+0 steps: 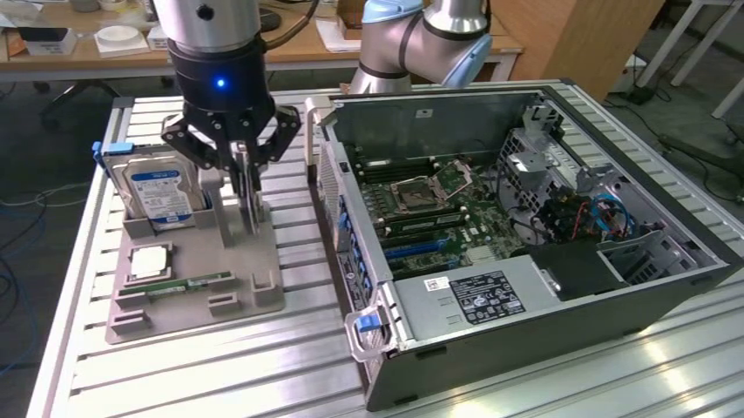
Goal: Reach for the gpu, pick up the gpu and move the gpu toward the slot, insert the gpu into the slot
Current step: 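Pick up the gpu and move the gpu toward the slot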
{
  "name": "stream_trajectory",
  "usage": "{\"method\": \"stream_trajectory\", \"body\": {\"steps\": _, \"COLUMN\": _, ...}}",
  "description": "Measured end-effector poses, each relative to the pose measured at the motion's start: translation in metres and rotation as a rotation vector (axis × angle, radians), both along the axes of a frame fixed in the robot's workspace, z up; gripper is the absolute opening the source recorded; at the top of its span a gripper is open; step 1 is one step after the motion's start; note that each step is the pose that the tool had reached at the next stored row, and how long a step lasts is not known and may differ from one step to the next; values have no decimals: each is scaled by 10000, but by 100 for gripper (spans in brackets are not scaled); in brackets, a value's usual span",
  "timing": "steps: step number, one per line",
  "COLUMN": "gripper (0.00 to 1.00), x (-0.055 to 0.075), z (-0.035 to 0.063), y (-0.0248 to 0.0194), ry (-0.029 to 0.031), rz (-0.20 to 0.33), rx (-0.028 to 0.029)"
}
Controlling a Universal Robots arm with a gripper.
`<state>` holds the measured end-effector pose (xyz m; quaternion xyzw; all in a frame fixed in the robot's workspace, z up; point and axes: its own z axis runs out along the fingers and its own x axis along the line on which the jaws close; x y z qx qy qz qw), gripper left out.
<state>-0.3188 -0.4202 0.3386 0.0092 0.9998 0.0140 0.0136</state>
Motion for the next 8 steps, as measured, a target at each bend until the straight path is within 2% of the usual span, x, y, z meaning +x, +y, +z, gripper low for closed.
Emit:
{"method": "stream_trajectory", "body": {"steps": 3, "gripper": 27, "x": 0, "z": 37, "y": 0, "ry": 0, "rz": 0, "rx": 0}}
{"method": "stream_trajectory", "body": {"steps": 8, "gripper": 27, "x": 0, "z": 160, "y": 0, "ry": -1, "rz": 0, "rx": 1}}
